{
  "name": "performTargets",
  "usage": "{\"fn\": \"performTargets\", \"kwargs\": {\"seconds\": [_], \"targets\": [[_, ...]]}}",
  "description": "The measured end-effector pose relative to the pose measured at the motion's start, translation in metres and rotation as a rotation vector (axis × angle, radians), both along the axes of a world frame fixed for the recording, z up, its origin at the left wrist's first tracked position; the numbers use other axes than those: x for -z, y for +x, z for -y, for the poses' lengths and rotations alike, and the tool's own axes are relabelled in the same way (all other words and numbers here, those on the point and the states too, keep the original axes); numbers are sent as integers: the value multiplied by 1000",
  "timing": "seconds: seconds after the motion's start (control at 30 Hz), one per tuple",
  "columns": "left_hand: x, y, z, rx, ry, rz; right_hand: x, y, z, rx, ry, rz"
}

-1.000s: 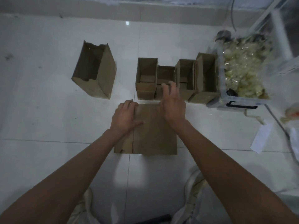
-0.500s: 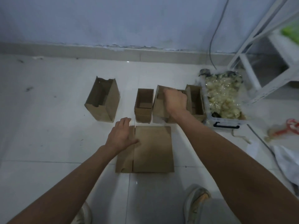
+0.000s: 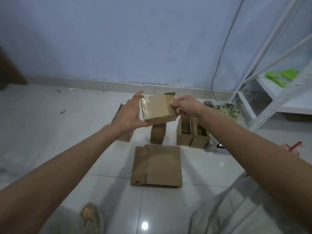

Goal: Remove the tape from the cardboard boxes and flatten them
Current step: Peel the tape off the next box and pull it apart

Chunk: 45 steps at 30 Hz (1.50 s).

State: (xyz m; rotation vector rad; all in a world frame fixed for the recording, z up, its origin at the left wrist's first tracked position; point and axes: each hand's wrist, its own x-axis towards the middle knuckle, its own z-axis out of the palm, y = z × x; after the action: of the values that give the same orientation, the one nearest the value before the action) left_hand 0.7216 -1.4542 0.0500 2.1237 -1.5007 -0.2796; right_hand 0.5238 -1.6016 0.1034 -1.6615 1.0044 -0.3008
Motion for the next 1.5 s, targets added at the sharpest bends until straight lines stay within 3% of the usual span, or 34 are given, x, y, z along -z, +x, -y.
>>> {"fn": "performTargets", "kwargs": {"seconds": [0.1, 0.13, 0.2, 0.27, 0.37, 0.47, 0.6, 0.67, 0.73, 0.83, 0.9, 1.13, 1.37, 1.5], "targets": [[-19, 4, -20, 25, -47, -19, 1, -11, -21, 96, 121, 55], [-24, 4, -26, 50, -41, 42, 4, -14, -27, 117, 15, -24], [-33, 4, -39, 111, -34, 235, 8, -20, -42, 33, -450, -268], [-37, 3, -51, 163, -33, 439, 5, -22, -63, -161, -824, -292], [-36, -8, -61, 206, -87, 473, 2, -15, -89, -498, -897, -169], [-35, -18, -61, 271, -141, 521, 14, -4, -91, -536, -952, -164], [-26, -4, -66, 267, -117, 486, 24, -1, -79, -551, -944, -210], [-20, 9, -75, 240, -77, 455, 29, -3, -72, -555, -841, -179], [-20, 19, -82, 152, -50, 292, 32, -6, -65, -537, -683, -89], [-22, 23, -91, 45, -76, -107, 36, -8, -58, -506, -502, 23], [-22, 22, -94, 72, -99, -186, 39, -9, -59, -512, -423, 63], [-24, 14, -115, 82, -156, 57, 48, -7, -76, -539, -337, 141], [-28, 5, -119, 84, -124, 362, 53, 5, -99, -458, -418, 254], [-27, -6, -122, 68, -102, 438, 57, 10, -104, -362, -461, 175]]}}
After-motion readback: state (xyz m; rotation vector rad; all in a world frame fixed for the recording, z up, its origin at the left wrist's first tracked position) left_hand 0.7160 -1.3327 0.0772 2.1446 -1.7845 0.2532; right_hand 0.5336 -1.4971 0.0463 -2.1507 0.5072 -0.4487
